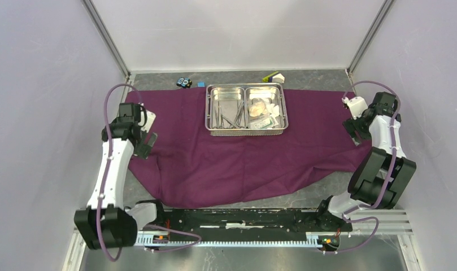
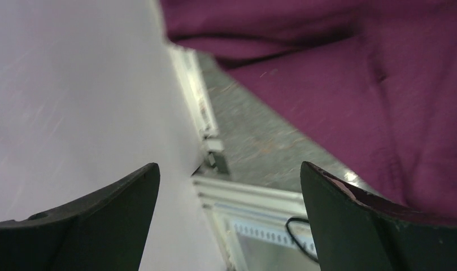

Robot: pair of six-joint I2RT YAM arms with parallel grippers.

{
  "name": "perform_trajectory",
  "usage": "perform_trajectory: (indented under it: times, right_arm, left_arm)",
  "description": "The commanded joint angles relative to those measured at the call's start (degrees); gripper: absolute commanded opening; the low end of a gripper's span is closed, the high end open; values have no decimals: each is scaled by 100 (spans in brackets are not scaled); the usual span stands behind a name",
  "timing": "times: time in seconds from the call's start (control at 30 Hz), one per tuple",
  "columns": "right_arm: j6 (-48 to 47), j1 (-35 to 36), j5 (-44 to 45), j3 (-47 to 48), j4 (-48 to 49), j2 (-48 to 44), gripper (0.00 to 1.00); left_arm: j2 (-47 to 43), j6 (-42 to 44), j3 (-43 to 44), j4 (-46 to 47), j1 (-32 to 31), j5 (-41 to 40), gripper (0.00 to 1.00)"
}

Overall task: Open and lay out the surgical kit
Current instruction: Open the surgical kit at the center of the board.

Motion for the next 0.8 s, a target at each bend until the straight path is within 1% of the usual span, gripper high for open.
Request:
perform_trajectory:
  times: [0.0,0.07,0.13,0.3,0.4,0.57,0.7,0.77]
  right_arm:
    - [-136,-53,187,181,19,-99,81]
    - [-152,-62,204,170,-30,-170,81]
    - [-146,-62,194,116,-39,-266,81]
    - [-62,-62,87,-34,-37,-382,81]
    - [-64,-62,86,-123,-35,-400,81]
    - [-83,-57,86,-270,31,-423,81]
    - [-135,-62,105,-300,33,-390,81]
    - [-145,-62,83,-317,43,-384,81]
  left_arm:
    - [715,-230,115,617,-84,1574,100]
    - [1074,-117,68,776,-131,1877,100]
    - [1454,-40,36,951,-214,1873,100]
    - [2100,77,-80,1238,-400,1624,100]
    - [2270,122,-281,1411,-684,1193,100]
    - [2572,231,-603,1743,-740,884,99]
    - [2842,229,-781,1910,-740,506,89]
    - [2898,195,-851,1980,-742,349,81]
